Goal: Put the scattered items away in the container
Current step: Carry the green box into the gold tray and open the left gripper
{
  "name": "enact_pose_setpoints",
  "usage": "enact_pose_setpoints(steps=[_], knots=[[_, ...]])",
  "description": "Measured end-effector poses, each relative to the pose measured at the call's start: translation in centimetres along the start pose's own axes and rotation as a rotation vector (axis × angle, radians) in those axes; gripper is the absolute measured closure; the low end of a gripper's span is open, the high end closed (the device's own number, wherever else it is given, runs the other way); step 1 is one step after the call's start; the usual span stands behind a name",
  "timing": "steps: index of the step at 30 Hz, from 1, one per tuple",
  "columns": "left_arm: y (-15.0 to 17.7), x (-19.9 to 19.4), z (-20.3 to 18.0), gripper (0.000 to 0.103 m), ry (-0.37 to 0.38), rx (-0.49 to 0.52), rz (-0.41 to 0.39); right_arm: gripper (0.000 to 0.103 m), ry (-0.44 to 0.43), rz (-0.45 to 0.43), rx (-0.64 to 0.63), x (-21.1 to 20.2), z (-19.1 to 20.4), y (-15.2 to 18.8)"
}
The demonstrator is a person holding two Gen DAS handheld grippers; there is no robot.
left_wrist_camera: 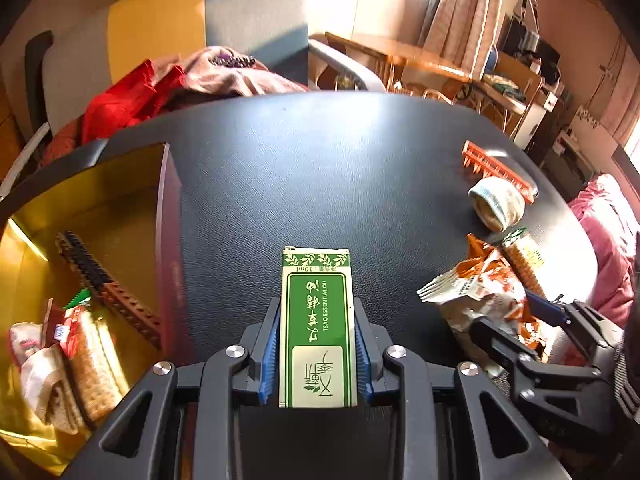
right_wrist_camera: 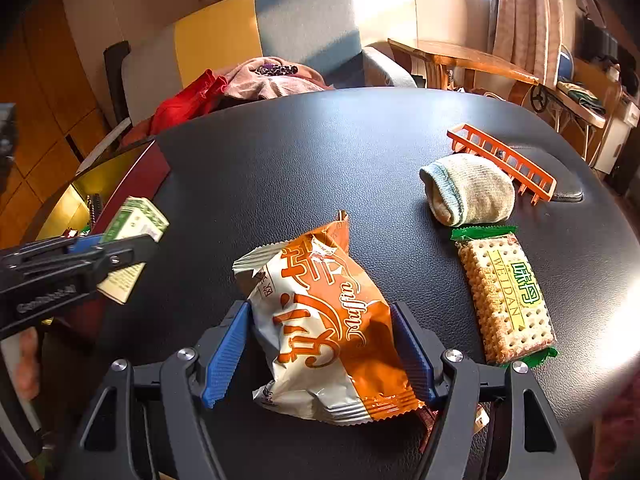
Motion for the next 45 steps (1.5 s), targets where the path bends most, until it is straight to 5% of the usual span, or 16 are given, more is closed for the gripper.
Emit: enact_pose_setpoints(steps=[6, 9, 27, 33, 39, 45], knots=[[0.5, -2.2, 2.4, 0.072, -0.006, -0.042, -0.04, 0.031, 0.024, 0.009, -0.01, 0.2, 0.4, 0.1], [1.3, -3.6, 3.5, 0.072, -0.019, -0.067, -0.056, 0.031, 0.072, 0.084, -0.044, 1.9, 0.9, 1.0], [3.5, -6.8, 12.9, 0.072, -0.105, -0.234, -0.081, 0.029, 0.002, 0.01, 0.089, 1.4, -0.6, -0.2], [4.2, -7.4, 15.0, 0.072, -0.134, -0.267, -0.089, 0.026, 0.012, -0.016, 0.069, 1.4, 0.2, -1.2], [4.9, -8.0, 17.2, 0.072, -0.157, -0.308, -0.092, 0.035, 0.093, -0.014, -0.033, 2.2, 1.9, -1.8], [5.8, -8.7, 19.2, 0.072, -0.186, -0.331, -0.095, 0.036, 0.084, -0.012, -0.041, 2.3, 3.3, -1.4]])
Point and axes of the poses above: each gripper's, at about its wrist camera, not at the fingertips, and x roughly the way its jaws point, z to its left, y to its underside, the point moved 3 cm from there along x, roughly the way its jaws point, and after that the axes turned 5 degrees about -y, right-handed, at the moved point
